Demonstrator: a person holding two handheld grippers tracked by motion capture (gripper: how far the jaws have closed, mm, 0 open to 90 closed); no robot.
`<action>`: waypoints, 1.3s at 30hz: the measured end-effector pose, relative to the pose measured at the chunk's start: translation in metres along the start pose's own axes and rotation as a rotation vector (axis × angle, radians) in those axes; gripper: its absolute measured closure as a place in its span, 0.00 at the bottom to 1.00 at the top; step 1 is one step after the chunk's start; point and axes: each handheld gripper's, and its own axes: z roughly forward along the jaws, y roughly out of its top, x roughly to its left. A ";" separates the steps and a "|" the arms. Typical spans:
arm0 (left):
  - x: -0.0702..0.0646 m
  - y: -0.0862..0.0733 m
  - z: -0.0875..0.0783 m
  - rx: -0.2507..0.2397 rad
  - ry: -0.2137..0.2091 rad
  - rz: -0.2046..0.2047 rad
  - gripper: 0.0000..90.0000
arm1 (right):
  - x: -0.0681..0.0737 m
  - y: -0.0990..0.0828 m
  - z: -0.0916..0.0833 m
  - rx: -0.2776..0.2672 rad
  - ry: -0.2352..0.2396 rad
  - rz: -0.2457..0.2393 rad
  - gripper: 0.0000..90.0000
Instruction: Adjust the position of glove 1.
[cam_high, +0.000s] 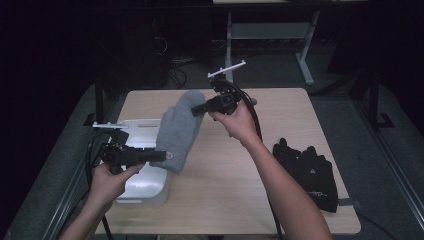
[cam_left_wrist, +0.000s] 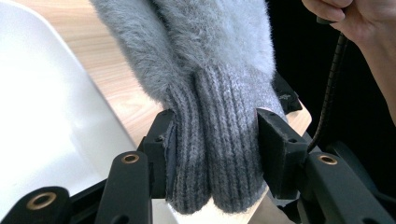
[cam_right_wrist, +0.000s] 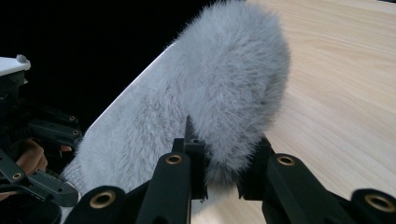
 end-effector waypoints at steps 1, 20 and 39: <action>0.000 -0.001 -0.002 -0.006 0.002 -0.011 0.58 | 0.001 0.001 0.002 0.003 0.004 0.000 0.85; 0.020 -0.016 -0.025 -0.039 0.037 -0.042 0.58 | 0.017 0.018 0.038 0.048 0.029 -0.015 0.85; 0.046 -0.039 -0.033 -0.050 0.060 -0.110 0.58 | 0.023 0.027 0.085 0.122 0.043 -0.034 0.85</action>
